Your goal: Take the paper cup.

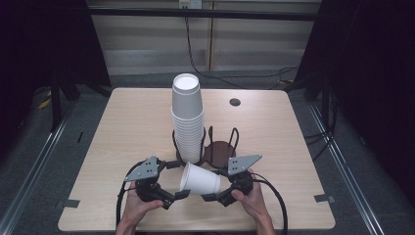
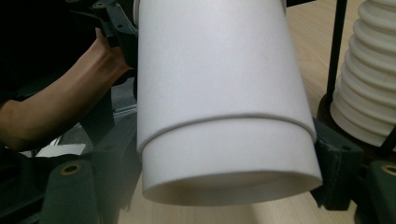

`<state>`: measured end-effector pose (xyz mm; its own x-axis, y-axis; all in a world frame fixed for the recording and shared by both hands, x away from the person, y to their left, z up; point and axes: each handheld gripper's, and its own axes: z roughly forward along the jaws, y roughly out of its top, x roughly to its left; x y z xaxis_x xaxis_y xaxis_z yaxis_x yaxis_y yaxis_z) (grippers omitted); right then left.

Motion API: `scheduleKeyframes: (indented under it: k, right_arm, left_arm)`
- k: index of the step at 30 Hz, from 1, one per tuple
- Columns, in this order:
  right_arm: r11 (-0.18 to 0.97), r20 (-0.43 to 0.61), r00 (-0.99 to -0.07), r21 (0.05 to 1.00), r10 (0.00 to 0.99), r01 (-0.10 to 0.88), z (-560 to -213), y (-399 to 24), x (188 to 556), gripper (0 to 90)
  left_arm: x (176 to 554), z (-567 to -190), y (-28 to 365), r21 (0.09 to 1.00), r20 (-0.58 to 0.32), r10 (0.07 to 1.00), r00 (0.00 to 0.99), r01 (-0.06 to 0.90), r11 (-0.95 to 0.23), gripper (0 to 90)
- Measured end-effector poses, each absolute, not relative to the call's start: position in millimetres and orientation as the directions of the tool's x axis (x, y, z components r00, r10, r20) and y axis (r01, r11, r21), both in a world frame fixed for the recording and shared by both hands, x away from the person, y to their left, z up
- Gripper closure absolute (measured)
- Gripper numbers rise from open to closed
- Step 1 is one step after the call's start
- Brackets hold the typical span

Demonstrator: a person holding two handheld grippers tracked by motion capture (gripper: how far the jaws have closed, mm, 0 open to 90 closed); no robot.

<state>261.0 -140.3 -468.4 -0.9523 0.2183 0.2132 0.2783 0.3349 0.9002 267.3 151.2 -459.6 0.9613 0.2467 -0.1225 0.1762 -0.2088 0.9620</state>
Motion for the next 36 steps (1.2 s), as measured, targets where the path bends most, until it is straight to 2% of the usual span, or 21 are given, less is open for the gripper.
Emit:
scheduleKeyframes:
  k: [11,20,24,36]
  right_arm:
    - [0.337,0.206,-0.957,0.903,0.206,0.267,-467,-137,261,23.6]
    - [0.361,0.191,-0.961,0.897,0.201,0.254,-463,-131,264,23.6]
    - [0.361,0.195,-0.96,0.897,0.199,0.257,-465,-130,263,23.5]
    - [0.355,0.195,-0.965,0.902,0.175,0.247,-467,-130,264,23.1]
  left_arm:
    - [273,-460,141,0.958,-0.108,0.19,0.976,0.153,-0.244,0.0]
    - [276,-460,137,0.957,-0.14,0.17,0.975,0.177,-0.229,0.0]
    - [277,-461,136,0.958,-0.142,0.151,0.978,0.174,-0.227,2.7]
    - [274,-459,133,0.96,-0.113,0.154,0.982,0.148,-0.239,3.3]
